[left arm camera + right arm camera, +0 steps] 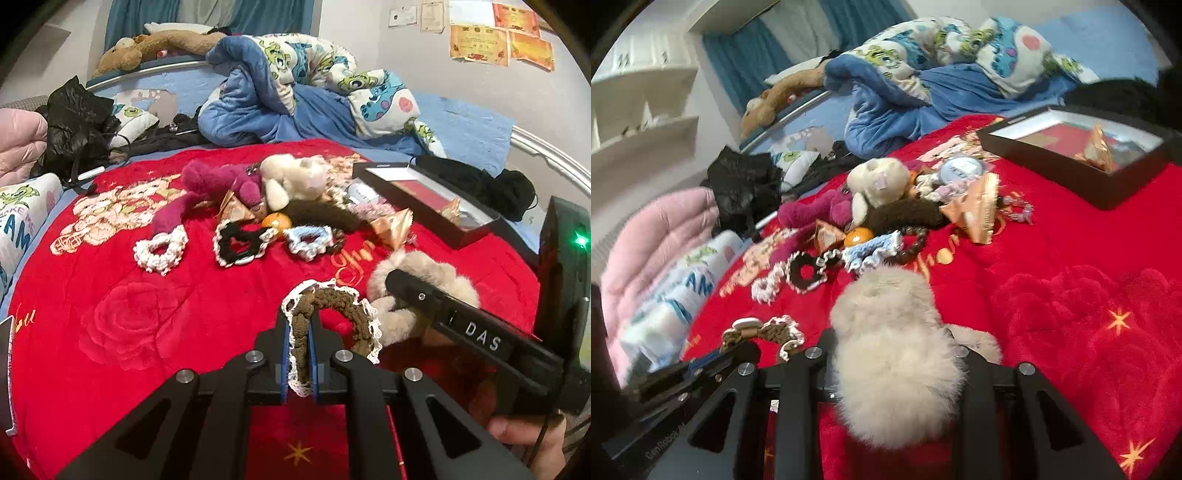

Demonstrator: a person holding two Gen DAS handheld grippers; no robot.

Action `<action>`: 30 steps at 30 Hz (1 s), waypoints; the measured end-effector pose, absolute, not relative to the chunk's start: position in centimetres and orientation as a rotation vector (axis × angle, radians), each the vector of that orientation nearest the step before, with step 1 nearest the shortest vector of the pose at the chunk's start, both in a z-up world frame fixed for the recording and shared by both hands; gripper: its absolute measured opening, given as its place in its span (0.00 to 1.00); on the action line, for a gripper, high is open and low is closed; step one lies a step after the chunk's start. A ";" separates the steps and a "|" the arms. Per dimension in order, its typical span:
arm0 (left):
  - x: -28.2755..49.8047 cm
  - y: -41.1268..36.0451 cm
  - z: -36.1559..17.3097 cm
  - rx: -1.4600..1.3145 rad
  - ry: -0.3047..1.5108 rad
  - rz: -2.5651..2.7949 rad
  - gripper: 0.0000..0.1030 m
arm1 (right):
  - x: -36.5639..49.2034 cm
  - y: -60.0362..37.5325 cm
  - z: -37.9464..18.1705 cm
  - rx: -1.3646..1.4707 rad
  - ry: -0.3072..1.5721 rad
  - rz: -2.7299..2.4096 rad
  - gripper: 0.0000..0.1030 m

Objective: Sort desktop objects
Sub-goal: 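Lift the plush and scrunchie and carry them toward the black box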

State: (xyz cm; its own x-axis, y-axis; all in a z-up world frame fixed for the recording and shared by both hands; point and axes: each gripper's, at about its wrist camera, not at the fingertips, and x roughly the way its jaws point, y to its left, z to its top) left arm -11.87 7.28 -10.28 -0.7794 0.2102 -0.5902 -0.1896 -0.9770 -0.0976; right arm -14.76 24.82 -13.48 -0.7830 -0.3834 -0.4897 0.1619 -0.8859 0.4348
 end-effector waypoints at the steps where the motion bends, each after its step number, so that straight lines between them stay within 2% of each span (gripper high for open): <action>1: -11.7 7.4 -10.1 -0.924 -0.054 2.778 0.08 | -14.7 25.3 -13.3 0.851 -0.572 -2.647 0.28; 13: -10.1 11.3 -8.5 -0.890 -0.073 2.733 0.08 | -11.7 29.6 -9.7 0.730 -0.559 -2.721 0.28; 30: -5.2 23.5 -8.2 -0.887 0.040 2.527 0.08 | -5.1 39.5 -7.9 0.721 -0.484 -2.922 0.28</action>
